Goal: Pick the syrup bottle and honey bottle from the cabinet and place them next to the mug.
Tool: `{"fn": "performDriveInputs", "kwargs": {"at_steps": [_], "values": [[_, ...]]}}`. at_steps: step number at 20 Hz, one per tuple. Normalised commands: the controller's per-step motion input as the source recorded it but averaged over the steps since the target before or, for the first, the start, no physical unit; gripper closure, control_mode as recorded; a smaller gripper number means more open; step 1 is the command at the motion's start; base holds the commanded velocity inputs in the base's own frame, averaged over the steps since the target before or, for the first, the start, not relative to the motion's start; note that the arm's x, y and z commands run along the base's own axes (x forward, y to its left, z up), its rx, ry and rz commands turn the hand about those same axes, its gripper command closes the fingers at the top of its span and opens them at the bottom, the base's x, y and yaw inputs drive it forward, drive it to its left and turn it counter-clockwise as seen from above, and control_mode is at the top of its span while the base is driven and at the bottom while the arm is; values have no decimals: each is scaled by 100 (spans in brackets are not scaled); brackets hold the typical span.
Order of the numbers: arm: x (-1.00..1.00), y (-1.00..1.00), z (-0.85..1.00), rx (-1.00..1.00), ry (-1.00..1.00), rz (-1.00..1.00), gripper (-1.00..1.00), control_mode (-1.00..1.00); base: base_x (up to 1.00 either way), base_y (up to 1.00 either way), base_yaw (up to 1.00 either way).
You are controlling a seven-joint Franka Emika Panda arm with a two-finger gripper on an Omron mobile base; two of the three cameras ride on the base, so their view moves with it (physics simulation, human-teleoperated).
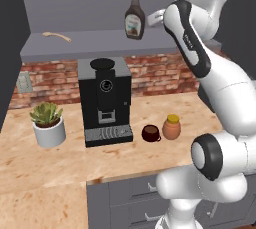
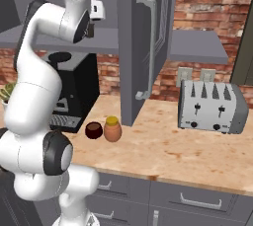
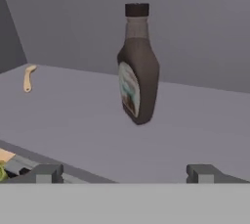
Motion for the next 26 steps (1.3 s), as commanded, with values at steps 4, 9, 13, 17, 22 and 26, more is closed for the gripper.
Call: {"fn": "performDriveInputs", "kwargs": {"at_steps": [4, 9, 13, 17, 22, 26], "values": [[31, 9, -4, 0, 1, 3, -100, -100, 0, 0, 0], [19, 13, -12, 0, 0, 4, -100, -100, 0, 0, 0], [9, 13, -17, 0, 0, 6, -100, -100, 0, 0, 0], [12, 6, -17, 0, 0, 8, -100, -100, 0, 0, 0], [21, 0, -2, 0, 0, 10, -100, -100, 0, 0, 0], [27, -6, 0, 0, 0, 10, -100, -100, 0, 0, 0]]}}
